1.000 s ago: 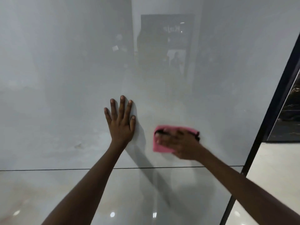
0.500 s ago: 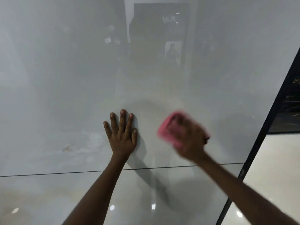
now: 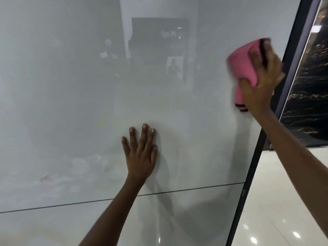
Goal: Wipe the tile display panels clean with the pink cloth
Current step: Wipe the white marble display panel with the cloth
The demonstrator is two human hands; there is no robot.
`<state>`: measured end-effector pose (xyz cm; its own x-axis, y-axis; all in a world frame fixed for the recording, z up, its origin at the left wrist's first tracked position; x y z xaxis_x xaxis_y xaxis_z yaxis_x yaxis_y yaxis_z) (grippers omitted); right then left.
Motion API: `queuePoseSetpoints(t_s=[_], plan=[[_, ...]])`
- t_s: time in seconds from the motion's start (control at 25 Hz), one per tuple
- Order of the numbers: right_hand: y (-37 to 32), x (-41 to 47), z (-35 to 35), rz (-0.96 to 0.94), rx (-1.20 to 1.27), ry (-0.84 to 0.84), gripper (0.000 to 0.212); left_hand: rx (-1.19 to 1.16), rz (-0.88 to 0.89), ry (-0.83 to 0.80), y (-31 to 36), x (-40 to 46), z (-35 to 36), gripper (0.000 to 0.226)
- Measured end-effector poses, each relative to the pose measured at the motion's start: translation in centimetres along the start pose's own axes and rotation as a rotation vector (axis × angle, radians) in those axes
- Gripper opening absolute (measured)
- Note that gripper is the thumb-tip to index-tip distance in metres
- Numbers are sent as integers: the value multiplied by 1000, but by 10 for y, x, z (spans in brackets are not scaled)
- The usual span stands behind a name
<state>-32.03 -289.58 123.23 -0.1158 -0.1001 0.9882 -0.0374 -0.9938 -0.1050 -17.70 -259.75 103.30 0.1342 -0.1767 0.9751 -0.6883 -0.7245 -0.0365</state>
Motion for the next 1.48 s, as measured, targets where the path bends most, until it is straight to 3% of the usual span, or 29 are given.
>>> queuePoseSetpoints(t_s=[0.08, 0.16, 0.2, 0.28, 0.32, 0.36, 0.44, 0.52, 0.64, 0.72, 0.76, 0.84, 0.96, 1.04, 1.12, 1.24, 1.32, 1.4, 1.48], plan=[[14, -27, 3, 89, -57, 68, 61, 51, 28, 37, -6, -8, 8, 59], [-13, -123, 14, 42, -23, -80, 56, 76, 43, 63, -6, -14, 7, 60], [-43, -187, 21, -123, 5, -255, 54, 76, 52, 70, -3, -13, 6, 60], [-104, -333, 17, -724, 68, -660, 60, 55, 61, 67, -2, -9, 5, 61], [-113, -388, 7, -961, 72, -780, 64, 58, 62, 64, -3, -8, 4, 61], [-108, -408, 2, -1037, 105, -830, 66, 57, 48, 60, -4, -7, 2, 61], [-89, -357, 4, -859, 215, -745, 63, 5, -46, 36, -2, -9, 0, 60], [-52, -243, 0, -648, 145, -469, 55, -57, -123, 4, 15, -16, 1, 58], [33, -72, -30, -288, -1, -130, 58, -52, -59, -29, 49, -25, 19, 56], [61, -53, -40, -131, -25, 3, 56, 5, -46, 2, 52, -24, 30, 57], [60, -77, -37, -143, -38, -8, 56, 29, -43, 29, 50, -26, 32, 59], [40, -179, -28, -231, -89, -207, 58, 62, -26, 76, 50, -33, 34, 60], [4, -356, -37, -670, -137, -685, 65, 76, -7, 87, 51, -32, 33, 60], [2, -378, -50, -920, -56, -791, 71, 71, -10, 68, 52, -26, 30, 59], [11, -311, -43, -870, 16, -719, 69, 19, -69, 25, 51, -26, 26, 58], [49, -122, -25, -330, 120, -486, 74, -93, -185, 15, 53, 1, 7, 55], [64, -10, -30, -150, 140, -238, 79, -99, -227, 65, 46, 45, -7, 55], [57, 40, -33, -70, 62, -32, 81, -60, -232, 90, 35, 84, -13, 57], [31, 17, -27, -42, 113, 45, 84, 4, -207, 88, 29, 94, -7, 58]])
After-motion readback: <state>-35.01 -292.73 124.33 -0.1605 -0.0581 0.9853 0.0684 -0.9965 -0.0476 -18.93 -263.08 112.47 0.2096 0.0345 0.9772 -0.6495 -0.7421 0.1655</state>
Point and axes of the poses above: each hand's wrist, its own x-axis towards the middle knuckle, its own z-axis out of the palm, y = z × x, the point moved 8 cm from there along x, towards the middle knuckle, and after that the axes turned 4 degrees about y, right-handed, at the moved point
